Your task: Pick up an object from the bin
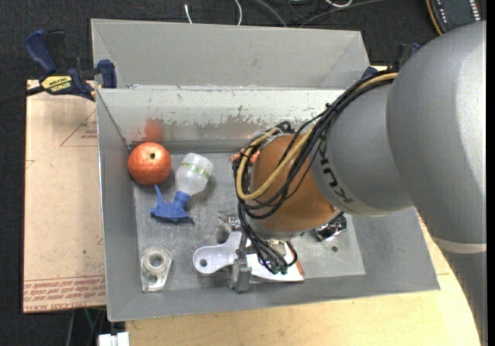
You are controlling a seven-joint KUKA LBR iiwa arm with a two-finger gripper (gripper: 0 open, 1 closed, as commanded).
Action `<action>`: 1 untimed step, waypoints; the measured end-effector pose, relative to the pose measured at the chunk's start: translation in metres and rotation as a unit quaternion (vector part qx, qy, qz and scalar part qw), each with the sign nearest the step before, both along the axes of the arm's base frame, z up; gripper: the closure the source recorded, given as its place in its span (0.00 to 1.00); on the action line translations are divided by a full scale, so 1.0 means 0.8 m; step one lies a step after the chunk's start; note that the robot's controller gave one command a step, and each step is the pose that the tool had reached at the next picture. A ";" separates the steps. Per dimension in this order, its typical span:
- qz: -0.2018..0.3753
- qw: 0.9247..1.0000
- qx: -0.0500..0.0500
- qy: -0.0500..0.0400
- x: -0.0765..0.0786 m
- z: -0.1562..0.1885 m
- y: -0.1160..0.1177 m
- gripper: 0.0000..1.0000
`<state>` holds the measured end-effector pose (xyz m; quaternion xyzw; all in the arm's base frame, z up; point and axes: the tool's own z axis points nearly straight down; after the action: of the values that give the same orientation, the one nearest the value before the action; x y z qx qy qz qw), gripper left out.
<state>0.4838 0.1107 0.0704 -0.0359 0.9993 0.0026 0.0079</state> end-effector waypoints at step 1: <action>-0.009 1.000 0.000 0.001 0.000 0.090 0.008 0.00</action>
Offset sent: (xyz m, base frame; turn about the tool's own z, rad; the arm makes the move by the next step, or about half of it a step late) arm -0.0008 0.0005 0.0082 0.0022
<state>0.4837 0.1168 0.1421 -0.0271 0.9996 0.0028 0.0073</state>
